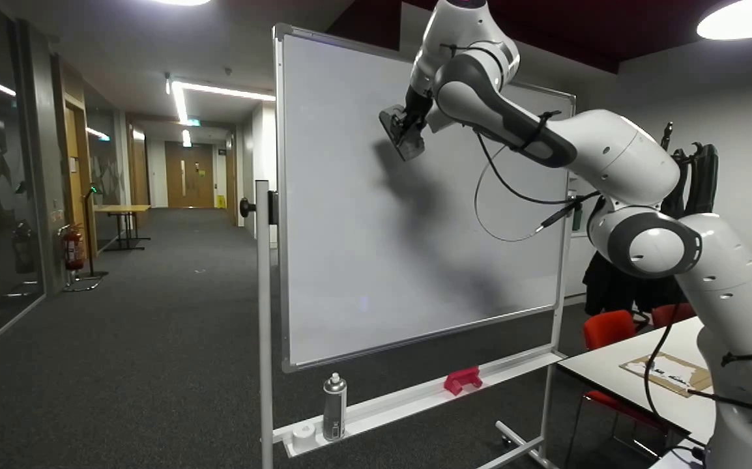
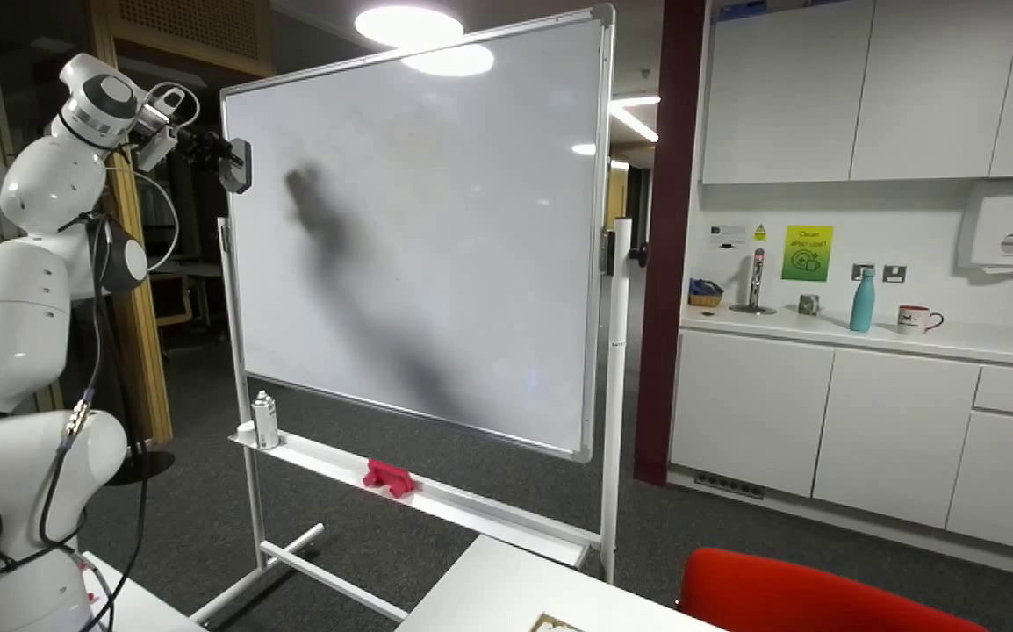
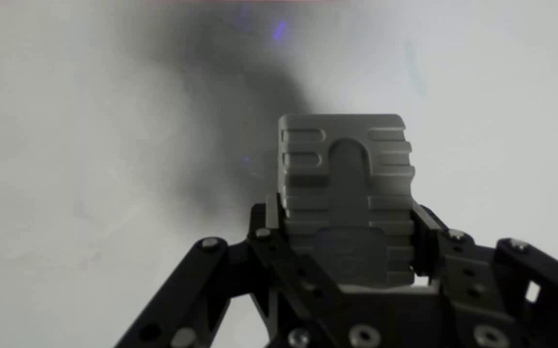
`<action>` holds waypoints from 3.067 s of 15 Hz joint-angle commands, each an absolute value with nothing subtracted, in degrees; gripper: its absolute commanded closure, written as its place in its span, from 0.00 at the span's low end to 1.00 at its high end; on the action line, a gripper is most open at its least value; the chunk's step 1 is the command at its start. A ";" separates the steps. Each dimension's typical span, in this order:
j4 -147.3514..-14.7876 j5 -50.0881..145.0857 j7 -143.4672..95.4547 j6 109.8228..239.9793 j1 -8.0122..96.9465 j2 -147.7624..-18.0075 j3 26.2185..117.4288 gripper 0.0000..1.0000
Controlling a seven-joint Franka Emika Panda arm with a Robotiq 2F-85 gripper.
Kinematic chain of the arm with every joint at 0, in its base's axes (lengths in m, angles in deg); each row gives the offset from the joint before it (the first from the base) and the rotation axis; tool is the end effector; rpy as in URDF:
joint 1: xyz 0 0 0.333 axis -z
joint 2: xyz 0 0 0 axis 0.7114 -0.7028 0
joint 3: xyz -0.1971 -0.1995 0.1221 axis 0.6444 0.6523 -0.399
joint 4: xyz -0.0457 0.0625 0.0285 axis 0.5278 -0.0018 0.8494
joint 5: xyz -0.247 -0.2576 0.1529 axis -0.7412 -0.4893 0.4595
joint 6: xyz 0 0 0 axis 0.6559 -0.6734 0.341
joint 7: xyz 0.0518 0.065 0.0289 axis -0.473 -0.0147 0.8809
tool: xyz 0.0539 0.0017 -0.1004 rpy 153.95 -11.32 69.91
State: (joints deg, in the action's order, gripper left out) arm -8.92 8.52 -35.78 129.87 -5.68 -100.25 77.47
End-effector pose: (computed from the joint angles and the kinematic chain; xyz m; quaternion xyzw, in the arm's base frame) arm 0.4711 0.3968 0.8217 0.8713 0.1045 0.4422 0.1856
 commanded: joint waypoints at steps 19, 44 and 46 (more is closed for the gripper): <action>-8.89 10.77 -43.74 113.16 -10.72 -97.69 77.80 0.65; -8.85 28.41 -65.08 102.12 -2.48 -87.66 75.59 0.65; -8.84 28.49 -65.76 102.43 -1.63 -87.28 75.25 0.65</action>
State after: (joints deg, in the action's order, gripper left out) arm -8.84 26.91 -63.81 103.22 -3.56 -88.91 76.87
